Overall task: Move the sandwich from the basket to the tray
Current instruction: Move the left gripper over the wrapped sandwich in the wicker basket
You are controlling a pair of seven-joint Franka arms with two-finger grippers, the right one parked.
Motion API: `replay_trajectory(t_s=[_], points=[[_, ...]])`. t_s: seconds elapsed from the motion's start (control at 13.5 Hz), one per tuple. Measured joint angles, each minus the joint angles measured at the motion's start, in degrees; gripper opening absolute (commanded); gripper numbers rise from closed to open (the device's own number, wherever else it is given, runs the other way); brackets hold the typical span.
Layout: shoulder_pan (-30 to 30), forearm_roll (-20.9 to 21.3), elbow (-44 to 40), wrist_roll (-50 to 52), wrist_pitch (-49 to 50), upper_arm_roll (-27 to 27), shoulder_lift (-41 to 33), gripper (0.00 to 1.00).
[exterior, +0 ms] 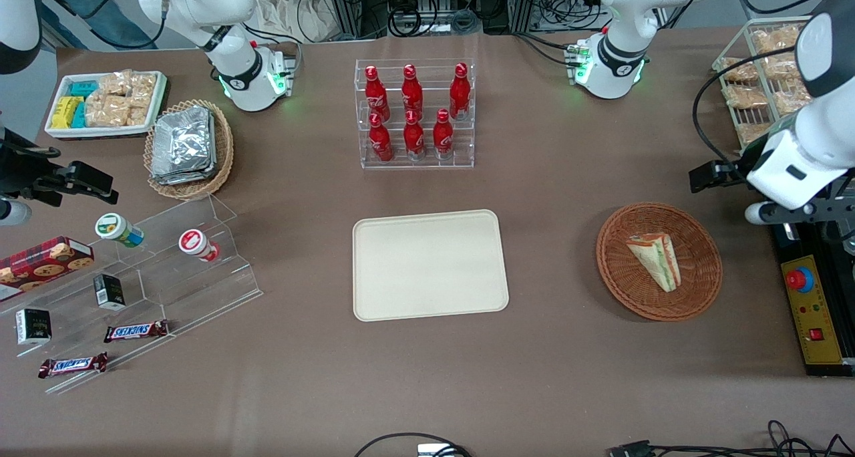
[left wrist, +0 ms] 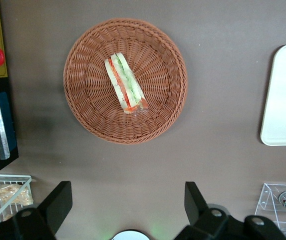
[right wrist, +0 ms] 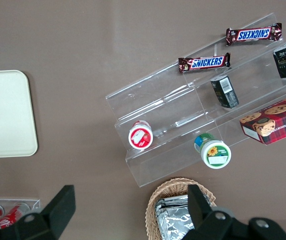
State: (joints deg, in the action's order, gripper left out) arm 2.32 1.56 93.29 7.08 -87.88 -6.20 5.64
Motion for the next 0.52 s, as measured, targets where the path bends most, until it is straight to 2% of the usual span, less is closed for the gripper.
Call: replay_trajectory(t_s=[0.22,0.52], points=[[0.04,0.00,0.42,6.53,-1.06,0.41,5.06,0.98],[0.34,0.03,2.09,10.55,-8.23,0.54,11.35,0.98]])
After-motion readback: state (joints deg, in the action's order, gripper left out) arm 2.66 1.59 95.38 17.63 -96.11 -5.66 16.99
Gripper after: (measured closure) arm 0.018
